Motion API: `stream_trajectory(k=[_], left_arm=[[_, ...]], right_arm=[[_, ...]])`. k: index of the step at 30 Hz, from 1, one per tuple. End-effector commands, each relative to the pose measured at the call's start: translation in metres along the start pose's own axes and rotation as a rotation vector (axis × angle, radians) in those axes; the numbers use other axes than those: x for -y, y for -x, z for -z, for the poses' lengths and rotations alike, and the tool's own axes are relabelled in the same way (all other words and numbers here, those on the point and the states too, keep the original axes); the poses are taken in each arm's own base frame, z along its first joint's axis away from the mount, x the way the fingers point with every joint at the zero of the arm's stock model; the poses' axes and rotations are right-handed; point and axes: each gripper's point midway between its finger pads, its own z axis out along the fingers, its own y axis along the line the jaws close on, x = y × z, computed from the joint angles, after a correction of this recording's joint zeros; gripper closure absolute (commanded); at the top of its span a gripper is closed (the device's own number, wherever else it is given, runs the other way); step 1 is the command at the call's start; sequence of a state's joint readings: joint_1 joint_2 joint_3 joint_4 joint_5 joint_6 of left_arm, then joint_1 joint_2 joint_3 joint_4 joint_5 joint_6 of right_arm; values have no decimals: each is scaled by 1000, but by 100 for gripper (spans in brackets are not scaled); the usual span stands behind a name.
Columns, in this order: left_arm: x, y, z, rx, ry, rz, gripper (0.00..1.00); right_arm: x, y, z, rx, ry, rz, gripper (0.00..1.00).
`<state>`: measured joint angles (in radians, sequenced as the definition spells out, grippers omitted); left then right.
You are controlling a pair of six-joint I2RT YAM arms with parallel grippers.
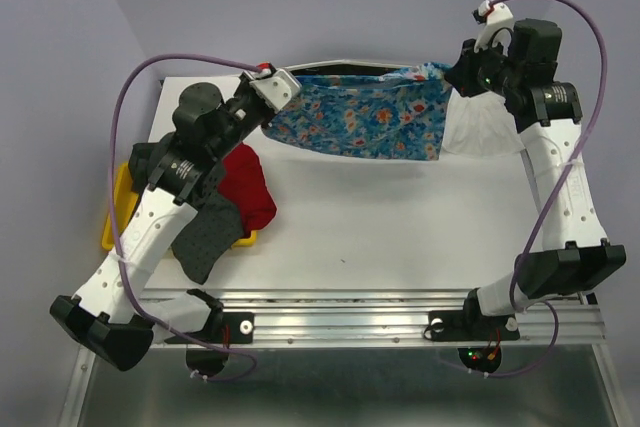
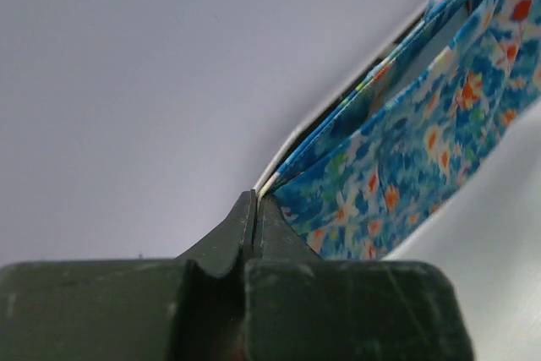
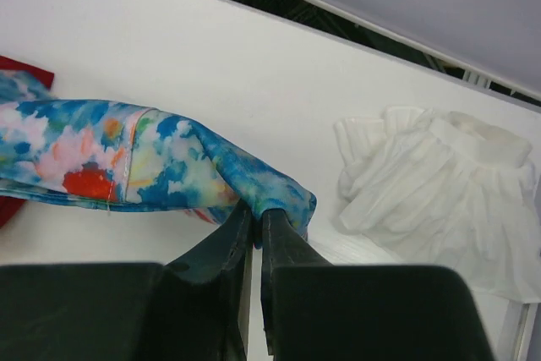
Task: Fold and stack the skirts
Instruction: Flatten the skirt out
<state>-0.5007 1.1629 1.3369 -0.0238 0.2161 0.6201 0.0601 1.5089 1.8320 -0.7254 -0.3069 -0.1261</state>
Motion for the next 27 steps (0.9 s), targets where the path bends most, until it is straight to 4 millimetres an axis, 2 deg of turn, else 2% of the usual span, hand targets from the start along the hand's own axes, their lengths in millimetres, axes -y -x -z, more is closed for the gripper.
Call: stream_trajectory(k=[1,4,6,7,8,9,10,11,12,13,14,15,16,17,18,19,20,21,23,26,27], left_arm=[[-18,28,4,62,67,73,100],[-10,13,-6,25,42,58,100],[-3,-5,-17,-17,24,47,100],[-3,-11,-22,-28,27,40,100],[-2,-25,-32,-58,24,26,100],[-4,-29,-37,-63,28,22,100],[-7,-31,-44,-58,34,19,100],[-10,-36,-50,-63,34,17,100],[-18,-45,-63,-69,46,15,100],[-23,-49,-69,-72,55,16,100],[-29,-52,-76,-74,63,17,100],[-40,-52,-93,-70,76,12,100],[-55,-55,-98,-73,101,9,100],[-70,-47,-113,-47,121,13,100],[-81,-41,-119,-32,139,10,100],[-93,-41,-122,-33,158,4,100],[-102,-34,-126,-20,173,-1,100],[-115,-23,-132,2,190,-11,100],[-131,-11,-132,25,226,-33,100],[-139,-6,-126,36,254,-55,100],[-135,-14,-120,20,254,-64,100]], right_arm=[[15,20,4,57,-85,28,99],[19,8,-11,28,-80,16,99],[22,11,-21,40,-83,13,99],[26,4,-36,17,-82,-1,99],[28,13,-41,39,-82,2,99],[30,14,-47,42,-80,2,99],[34,7,-65,20,-78,-10,99],[39,10,-73,27,-87,-9,99],[41,25,-75,60,-93,-2,99],[44,27,-83,65,-95,-10,99],[50,21,-101,49,-97,-20,99],[53,27,-108,67,-101,-22,99],[54,54,-104,129,-105,-15,99],[60,49,-123,118,-108,-24,99],[62,59,-127,143,-113,-24,99],[63,92,-116,227,-122,-4,99],[64,101,-117,253,-124,0,99],[69,103,-127,269,-134,3,99],[70,127,-120,355,-145,10,99],[67,137,-116,418,-134,3,99],[67,133,-122,431,-124,2,99]])
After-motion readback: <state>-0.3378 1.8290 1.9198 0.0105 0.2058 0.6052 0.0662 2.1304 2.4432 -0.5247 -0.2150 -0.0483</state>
